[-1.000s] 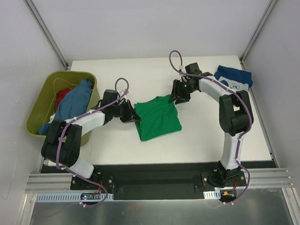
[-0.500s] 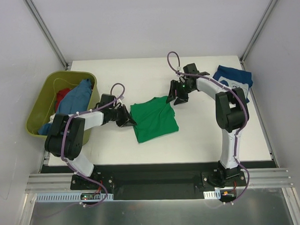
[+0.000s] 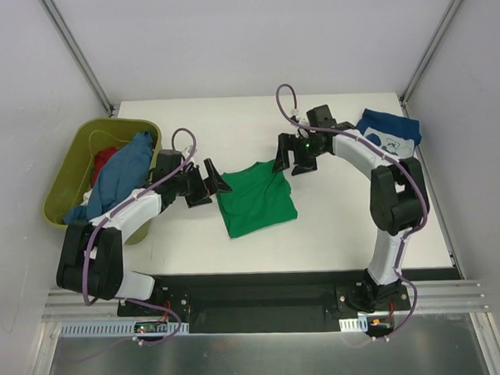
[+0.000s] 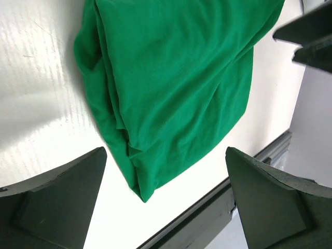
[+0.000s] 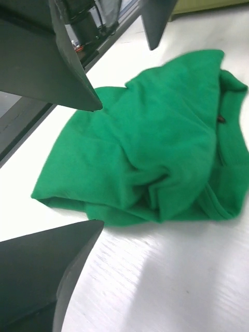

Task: Fold and stack the t-shirts
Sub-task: Fold the long partially folded tshirt into a neat square

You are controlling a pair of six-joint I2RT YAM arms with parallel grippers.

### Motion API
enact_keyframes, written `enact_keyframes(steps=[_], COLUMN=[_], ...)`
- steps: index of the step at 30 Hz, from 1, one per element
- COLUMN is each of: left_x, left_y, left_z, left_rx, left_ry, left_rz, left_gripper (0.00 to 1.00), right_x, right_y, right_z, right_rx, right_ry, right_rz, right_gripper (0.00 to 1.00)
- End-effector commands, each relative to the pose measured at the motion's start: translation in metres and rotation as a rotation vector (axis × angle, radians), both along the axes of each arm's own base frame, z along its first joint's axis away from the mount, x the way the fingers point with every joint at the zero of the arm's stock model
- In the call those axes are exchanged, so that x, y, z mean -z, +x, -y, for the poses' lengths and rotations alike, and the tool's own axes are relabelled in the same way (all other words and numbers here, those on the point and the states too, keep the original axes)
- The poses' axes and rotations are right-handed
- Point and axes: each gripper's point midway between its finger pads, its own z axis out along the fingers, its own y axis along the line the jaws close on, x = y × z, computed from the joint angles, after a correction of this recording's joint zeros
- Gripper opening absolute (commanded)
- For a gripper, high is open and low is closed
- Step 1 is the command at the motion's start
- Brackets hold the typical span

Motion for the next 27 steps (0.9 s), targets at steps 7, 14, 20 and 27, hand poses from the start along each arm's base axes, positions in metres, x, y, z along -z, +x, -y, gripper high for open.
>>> enact_keyframes(steps=[7,14,20,27], left_x=[0.032,0.05,0.072,0.069], left_y=[0.012,0.042,0.054,0.057], left_z=[-0.01,0.008,0.006,-0.005], left_rx=[-0.055,-0.01,0.004,0.025], left_ry=[0.096,0.116,0.142,0.143], left_rz=[-0.096,-0.119,-0.148,-0.1], left_gripper=[0.99,0.94,0.33,0.0], right_x=[0.019,0.042,0.058,0.067], right_y=[-0.022,-0.025,-0.031,-0.044], right_z=[0.012,0.004,0.0,-0.004], right_rx=[-0.032,-0.043,-0.05,-0.067], right_ry=[-0.063,-0.062,-0.073,-0.057], right_rz=[-0.011,-0.088,-0.135,-0.173], right_gripper=[0.9,0.81,0.79,0.75])
